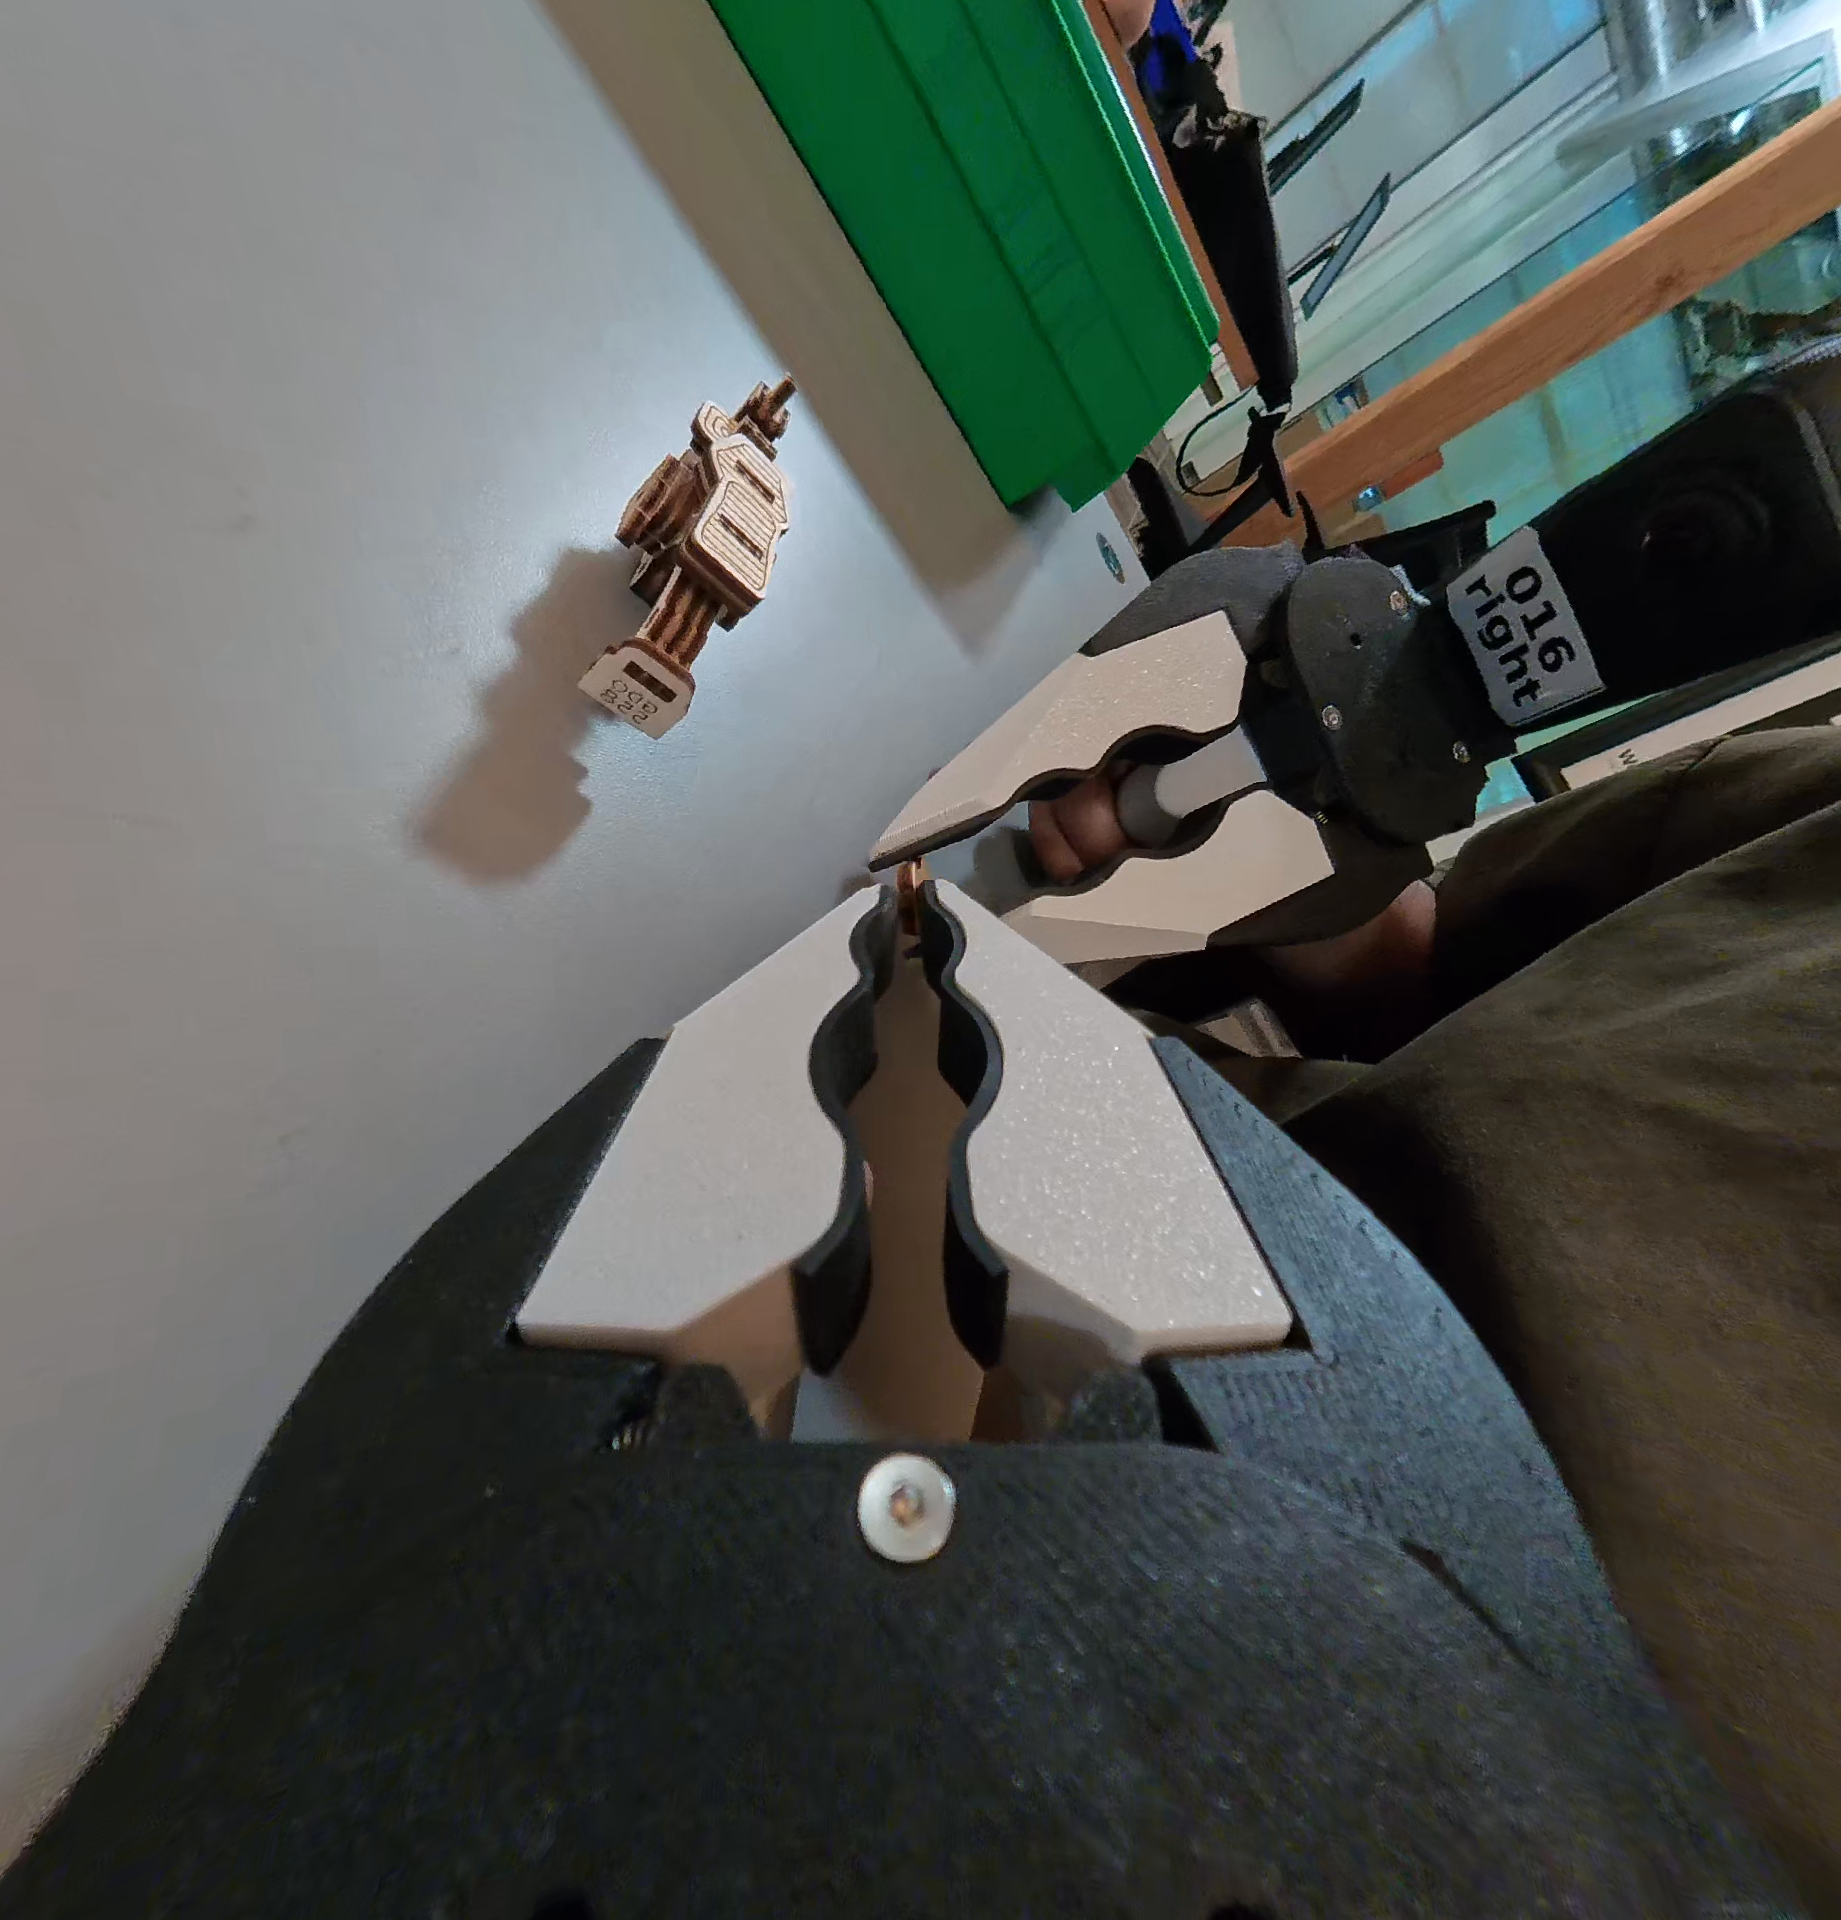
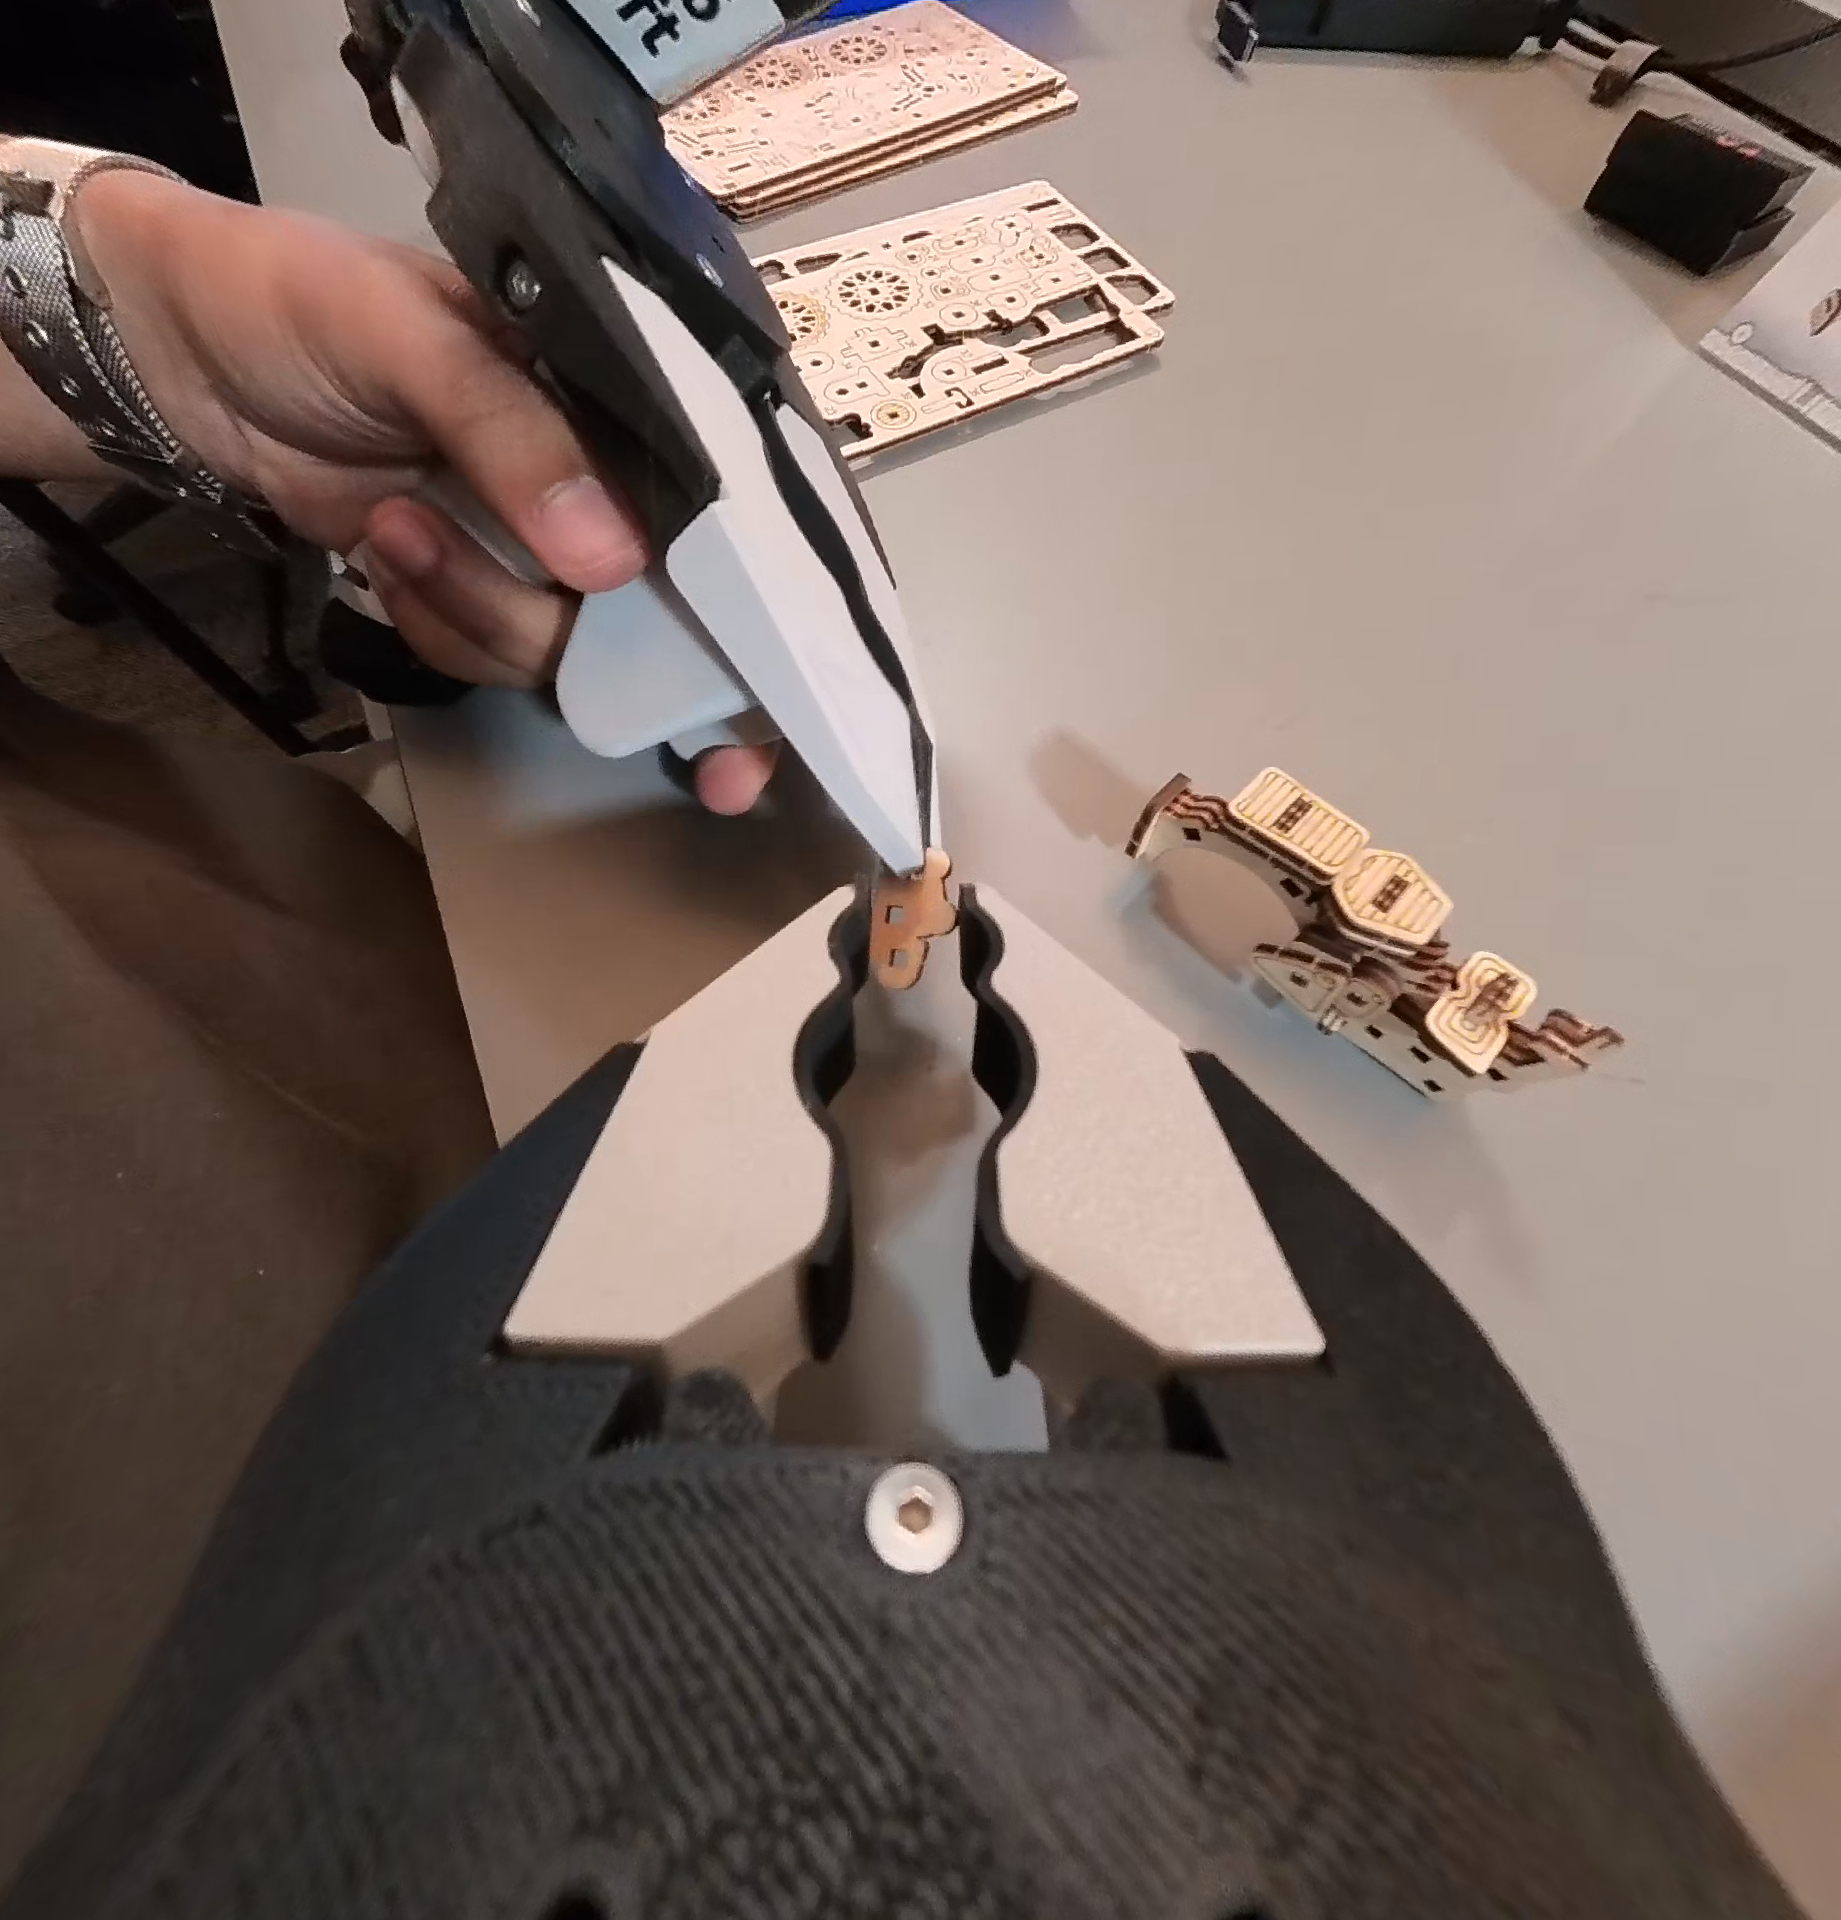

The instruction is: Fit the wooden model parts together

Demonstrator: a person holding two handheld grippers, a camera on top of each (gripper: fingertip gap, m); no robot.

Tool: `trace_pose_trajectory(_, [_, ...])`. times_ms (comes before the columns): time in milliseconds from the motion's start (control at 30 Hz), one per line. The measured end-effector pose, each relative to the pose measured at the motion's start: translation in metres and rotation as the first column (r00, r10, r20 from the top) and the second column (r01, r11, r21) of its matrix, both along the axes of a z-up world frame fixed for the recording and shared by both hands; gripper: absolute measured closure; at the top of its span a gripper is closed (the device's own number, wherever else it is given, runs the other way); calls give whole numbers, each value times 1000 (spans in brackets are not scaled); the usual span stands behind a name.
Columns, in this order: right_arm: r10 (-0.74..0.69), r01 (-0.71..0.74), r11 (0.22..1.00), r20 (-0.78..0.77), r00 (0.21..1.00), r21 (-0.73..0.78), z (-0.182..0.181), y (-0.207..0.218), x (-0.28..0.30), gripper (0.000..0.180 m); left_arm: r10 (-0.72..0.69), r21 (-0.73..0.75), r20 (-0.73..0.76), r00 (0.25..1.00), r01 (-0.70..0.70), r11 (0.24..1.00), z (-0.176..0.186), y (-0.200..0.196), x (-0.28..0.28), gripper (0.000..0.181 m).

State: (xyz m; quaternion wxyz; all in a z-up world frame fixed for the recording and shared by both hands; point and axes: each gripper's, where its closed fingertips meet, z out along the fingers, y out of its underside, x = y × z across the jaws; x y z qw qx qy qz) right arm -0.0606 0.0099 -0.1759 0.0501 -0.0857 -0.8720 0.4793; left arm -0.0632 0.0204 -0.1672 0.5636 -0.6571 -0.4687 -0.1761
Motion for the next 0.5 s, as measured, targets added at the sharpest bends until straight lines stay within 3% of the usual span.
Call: trace_pose_trajectory(500, [-102,102,995,1,995,-12,3,8,-18,164,136,31,-14,991,-136,990,6,-18,-19,181])
